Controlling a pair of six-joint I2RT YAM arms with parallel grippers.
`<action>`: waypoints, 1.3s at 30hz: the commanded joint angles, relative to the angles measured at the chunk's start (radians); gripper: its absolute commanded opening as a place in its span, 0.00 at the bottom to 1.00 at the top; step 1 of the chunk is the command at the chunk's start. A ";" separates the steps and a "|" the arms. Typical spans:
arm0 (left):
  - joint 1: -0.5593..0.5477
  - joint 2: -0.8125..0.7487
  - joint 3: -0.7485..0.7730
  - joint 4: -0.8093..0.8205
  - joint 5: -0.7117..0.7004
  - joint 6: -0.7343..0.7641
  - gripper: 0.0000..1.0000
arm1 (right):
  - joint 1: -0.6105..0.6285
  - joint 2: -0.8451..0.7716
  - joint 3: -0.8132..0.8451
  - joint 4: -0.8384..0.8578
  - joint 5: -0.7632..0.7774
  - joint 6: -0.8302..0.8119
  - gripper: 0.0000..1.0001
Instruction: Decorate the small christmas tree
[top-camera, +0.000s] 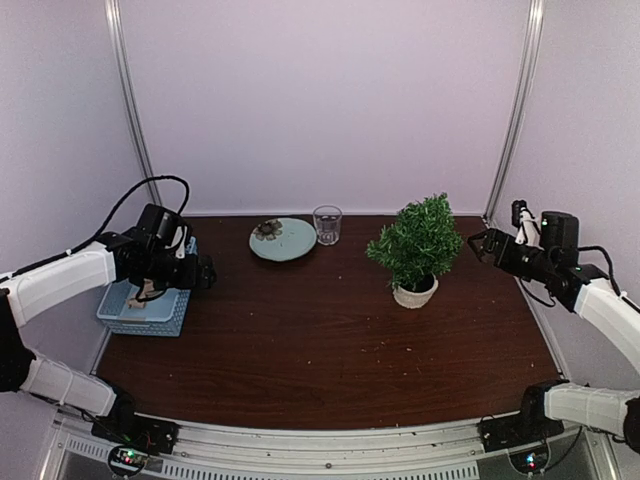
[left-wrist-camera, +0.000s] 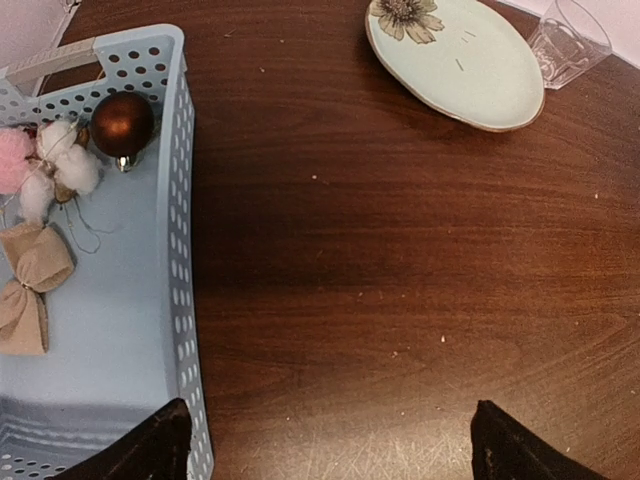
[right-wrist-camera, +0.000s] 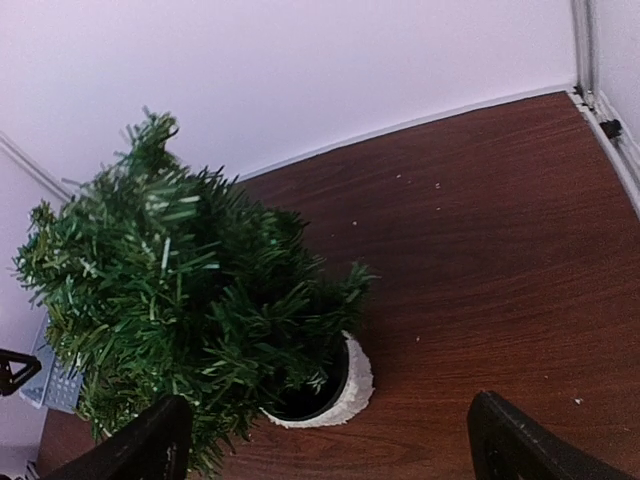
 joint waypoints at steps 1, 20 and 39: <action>-0.008 0.000 -0.012 0.097 0.030 -0.017 0.97 | -0.120 -0.094 -0.076 0.059 -0.098 0.127 0.99; -0.013 0.043 0.019 0.167 0.135 -0.052 0.97 | -0.199 0.421 -0.258 0.676 -0.372 0.444 0.68; -0.013 0.040 0.027 0.154 0.155 -0.046 0.97 | -0.120 0.876 -0.212 1.290 -0.489 0.708 0.59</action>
